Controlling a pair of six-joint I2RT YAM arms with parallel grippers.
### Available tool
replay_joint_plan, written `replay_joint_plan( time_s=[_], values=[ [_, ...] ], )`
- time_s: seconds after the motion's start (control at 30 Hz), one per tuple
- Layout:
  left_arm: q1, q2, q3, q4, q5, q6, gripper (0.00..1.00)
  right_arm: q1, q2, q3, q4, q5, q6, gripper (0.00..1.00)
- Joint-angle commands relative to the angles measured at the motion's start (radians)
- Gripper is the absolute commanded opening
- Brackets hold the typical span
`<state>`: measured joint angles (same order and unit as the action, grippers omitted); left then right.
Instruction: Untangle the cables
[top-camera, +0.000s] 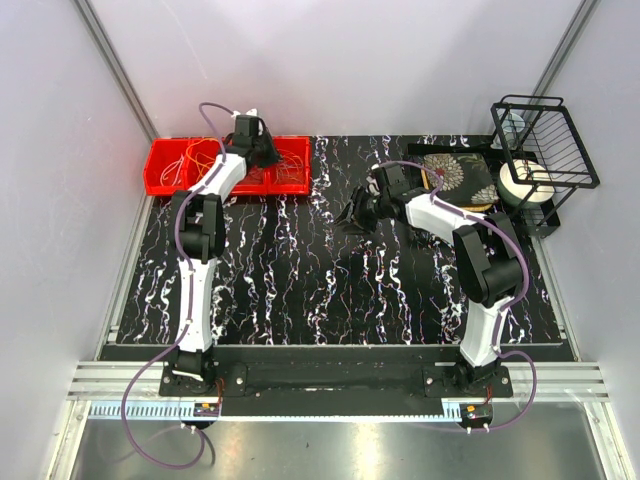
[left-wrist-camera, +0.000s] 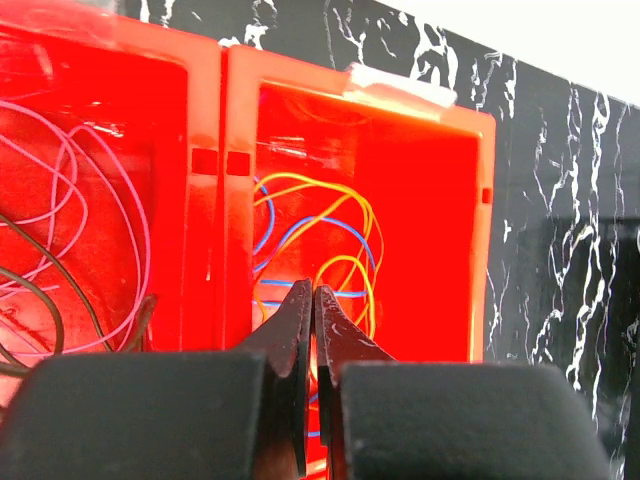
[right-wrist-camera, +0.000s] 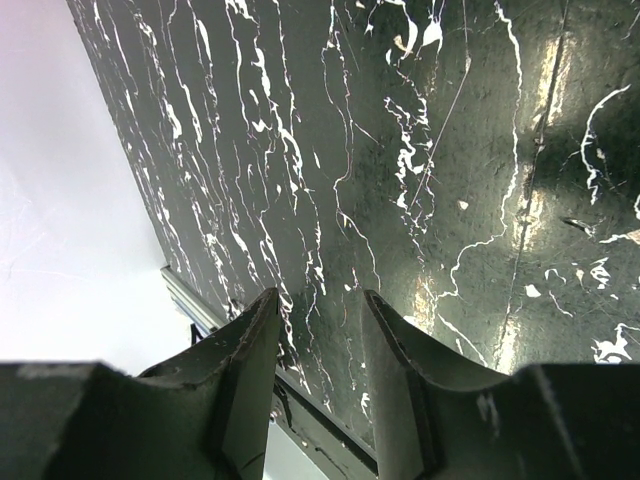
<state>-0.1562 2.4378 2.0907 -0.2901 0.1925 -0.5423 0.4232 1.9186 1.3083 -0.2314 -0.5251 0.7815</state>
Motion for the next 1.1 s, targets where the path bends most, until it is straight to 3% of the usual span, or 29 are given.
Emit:
replay_joint_plan(
  time_s=[0.0,0.13,0.2,0.37,0.53,0.67,0.77,1.07],
  values=[
    [0.001,-0.06,0.005,0.063,-0.053,-0.031,0.0,0.015,0.017,0.031,0.012,-0.018,-0.014,0.44],
    [-0.006,-0.03,0.046,0.081,-0.01,-0.048,0.0,0.022,0.02,0.039,0.012,-0.018,-0.016,0.44],
    [-0.016,-0.007,0.063,0.095,0.027,-0.056,0.07,0.025,0.022,0.042,0.01,-0.019,-0.014,0.44],
    [-0.025,-0.038,0.065,0.092,0.059,-0.054,0.5,0.034,0.022,0.055,0.003,-0.019,-0.016,0.43],
    [-0.023,-0.112,0.026,0.077,0.03,-0.036,0.65,0.043,0.016,0.075,-0.009,-0.015,-0.014,0.43],
    [-0.019,-0.19,0.019,0.046,0.01,-0.019,0.71,0.045,0.004,0.091,-0.025,-0.004,-0.016,0.43],
    [-0.017,-0.265,-0.017,0.029,-0.013,-0.004,0.84,0.045,-0.009,0.101,-0.039,0.007,-0.022,0.43],
    [0.003,-0.56,-0.354,0.016,-0.074,0.047,0.9,0.057,-0.039,0.117,-0.068,0.033,-0.036,0.43]
  ],
)
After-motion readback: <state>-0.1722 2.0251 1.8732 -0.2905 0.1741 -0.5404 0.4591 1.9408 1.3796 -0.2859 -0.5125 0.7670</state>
